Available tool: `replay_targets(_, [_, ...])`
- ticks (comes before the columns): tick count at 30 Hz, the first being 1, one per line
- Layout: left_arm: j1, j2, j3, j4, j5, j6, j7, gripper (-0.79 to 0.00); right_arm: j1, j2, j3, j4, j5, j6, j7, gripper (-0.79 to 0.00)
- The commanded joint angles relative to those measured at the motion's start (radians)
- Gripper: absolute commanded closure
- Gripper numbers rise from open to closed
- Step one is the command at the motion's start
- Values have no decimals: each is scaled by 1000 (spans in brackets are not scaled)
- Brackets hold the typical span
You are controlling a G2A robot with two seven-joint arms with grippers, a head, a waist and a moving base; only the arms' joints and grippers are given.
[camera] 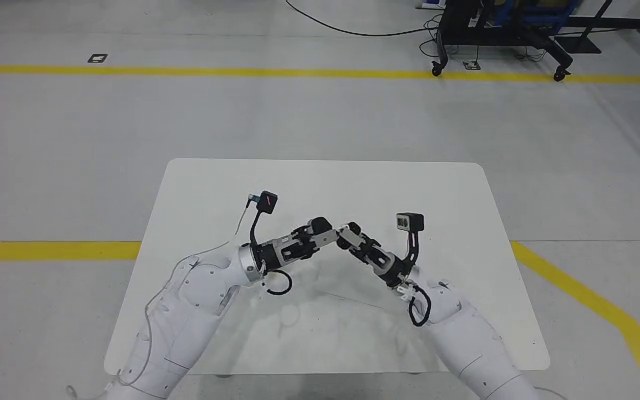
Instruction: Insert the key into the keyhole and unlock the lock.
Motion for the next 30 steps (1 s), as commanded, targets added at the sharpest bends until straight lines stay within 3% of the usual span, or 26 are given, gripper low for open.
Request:
replay_targets(1, [-3, 0, 2, 3, 16, 5, 1, -382, 1, 0, -2, 0, 4, 2, 8, 0])
replay_targets(10, [-7, -1, 15, 6, 49, 10, 26, -237, 12, -2, -12, -1, 18, 11, 31, 0])
replay_targets(15, [-7, -2, 14, 7, 71, 6, 57, -102, 18, -4, -19, 4, 20, 13, 40, 0])
replay_targets(17, [-7, -1, 14, 8, 73, 6, 58, 0, 19, -4, -20, 4, 21, 13, 40, 0])
replay_targets(30, [-4, 3, 10, 11, 70, -10, 41, 0, 18, -7, -14, 21, 31, 12, 25, 0])
